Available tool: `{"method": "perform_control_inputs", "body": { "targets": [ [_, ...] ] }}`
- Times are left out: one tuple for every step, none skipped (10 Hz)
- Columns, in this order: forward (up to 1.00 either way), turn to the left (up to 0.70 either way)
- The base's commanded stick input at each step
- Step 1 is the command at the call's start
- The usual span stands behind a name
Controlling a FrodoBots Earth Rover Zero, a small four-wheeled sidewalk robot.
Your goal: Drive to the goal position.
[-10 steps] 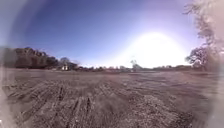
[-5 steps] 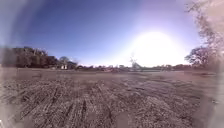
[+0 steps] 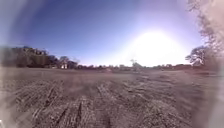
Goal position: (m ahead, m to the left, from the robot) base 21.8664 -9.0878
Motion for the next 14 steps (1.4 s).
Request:
{"method": "perform_control_inputs", "body": {
  "targets": [
    [0.50,0.11],
    [0.50,0.00],
    [0.50,0.00],
    [0.50,0.00],
    [0.50,0.00],
    [0.50,0.00],
    [0.50,0.45],
    [0.50,0.45],
    [0.50,0.45],
    [0.50,0.45],
    [0.50,0.39],
    [0.50,0.19],
    [0.50,0.00],
    [0.50,0.00]
  ]
}}
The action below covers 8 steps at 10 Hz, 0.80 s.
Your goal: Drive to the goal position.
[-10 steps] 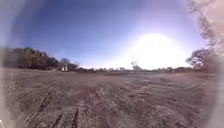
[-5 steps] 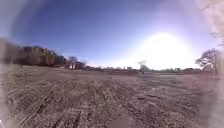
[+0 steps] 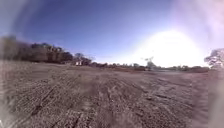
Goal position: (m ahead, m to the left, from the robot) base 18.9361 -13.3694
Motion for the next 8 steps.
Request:
{"method": "perform_control_inputs", "body": {
  "targets": [
    [0.50,0.00],
    [0.50,0.00],
    [0.50,0.00],
    [0.50,0.00],
    [0.50,0.00],
    [0.50,0.00],
    [0.50,0.00],
    [0.50,0.00]
  ]
}}
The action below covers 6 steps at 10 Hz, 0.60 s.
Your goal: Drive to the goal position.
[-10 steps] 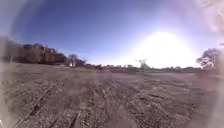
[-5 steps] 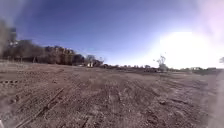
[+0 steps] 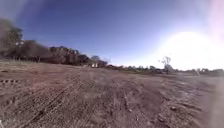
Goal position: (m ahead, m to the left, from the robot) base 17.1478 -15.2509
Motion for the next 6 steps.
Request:
{"method": "perform_control_inputs", "body": {
  "targets": [
    [0.50,0.00],
    [0.50,0.00],
    [0.50,0.00],
    [0.50,0.00],
    [0.50,0.00],
    [0.50,0.00]
  ]
}}
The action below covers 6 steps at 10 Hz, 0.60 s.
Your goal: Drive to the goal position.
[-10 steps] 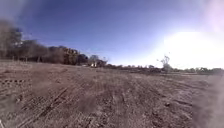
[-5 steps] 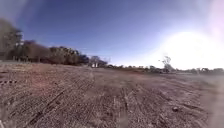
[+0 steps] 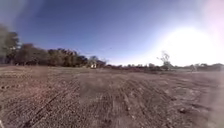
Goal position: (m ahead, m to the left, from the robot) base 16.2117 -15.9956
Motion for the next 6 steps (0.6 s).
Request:
{"method": "perform_control_inputs", "body": {
  "targets": [
    [0.50,0.00],
    [0.50,0.00],
    [0.50,0.00],
    [0.50,0.00],
    [0.50,0.00],
    [0.50,0.00]
  ]
}}
